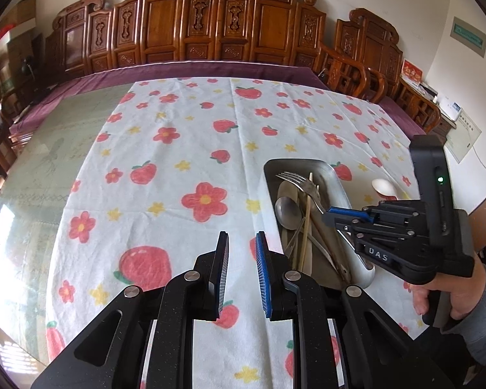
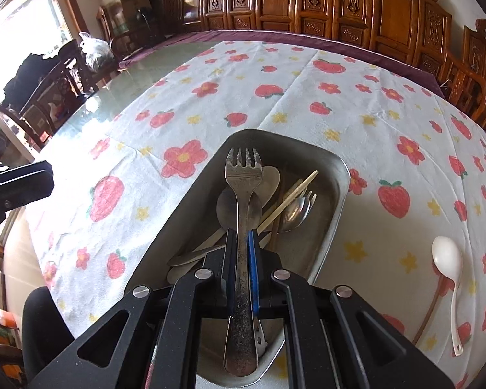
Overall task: Organize utensils
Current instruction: 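Lower the steel fork into the tray with the right tool, then grasp the white plastic ladle-spoon by its handle with the right tool and lift it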
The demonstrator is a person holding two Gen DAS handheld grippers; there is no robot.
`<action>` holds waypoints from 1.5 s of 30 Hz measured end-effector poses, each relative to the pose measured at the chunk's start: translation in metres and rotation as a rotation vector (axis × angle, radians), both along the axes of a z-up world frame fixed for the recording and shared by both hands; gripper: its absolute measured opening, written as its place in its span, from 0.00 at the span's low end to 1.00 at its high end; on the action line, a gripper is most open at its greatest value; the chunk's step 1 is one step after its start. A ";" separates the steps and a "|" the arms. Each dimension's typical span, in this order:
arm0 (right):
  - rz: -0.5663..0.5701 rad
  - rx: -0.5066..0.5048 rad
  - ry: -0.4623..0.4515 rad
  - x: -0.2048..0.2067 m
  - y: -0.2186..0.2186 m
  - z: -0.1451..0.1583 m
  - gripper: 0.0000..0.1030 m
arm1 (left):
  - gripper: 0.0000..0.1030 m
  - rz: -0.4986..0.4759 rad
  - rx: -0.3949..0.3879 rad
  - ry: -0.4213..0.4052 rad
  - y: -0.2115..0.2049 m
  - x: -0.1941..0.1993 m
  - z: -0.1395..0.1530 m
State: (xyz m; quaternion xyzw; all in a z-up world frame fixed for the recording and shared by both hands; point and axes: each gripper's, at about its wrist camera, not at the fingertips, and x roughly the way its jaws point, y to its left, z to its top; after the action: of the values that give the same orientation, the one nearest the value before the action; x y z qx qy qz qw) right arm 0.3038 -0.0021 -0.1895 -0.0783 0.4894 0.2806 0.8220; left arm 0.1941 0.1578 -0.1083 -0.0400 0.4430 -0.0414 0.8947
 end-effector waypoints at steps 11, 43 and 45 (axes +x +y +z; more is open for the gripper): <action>-0.051 0.027 0.055 0.018 0.002 -0.017 0.09 | 0.15 0.019 0.017 0.019 0.002 -0.005 -0.004; -0.168 -0.067 -0.113 0.013 -0.231 0.009 0.28 | 0.74 -0.036 0.012 0.018 -0.098 0.014 -0.012; -0.169 -0.086 -0.097 0.019 -0.239 -0.002 0.28 | 0.75 -0.040 0.013 0.022 -0.105 0.018 -0.014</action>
State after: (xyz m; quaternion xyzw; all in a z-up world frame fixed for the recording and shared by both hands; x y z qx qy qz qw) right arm 0.3225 -0.2416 -0.1919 -0.0852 0.4656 0.1848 0.8613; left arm 0.2118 0.0527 -0.1225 -0.0259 0.4539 -0.0561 0.8889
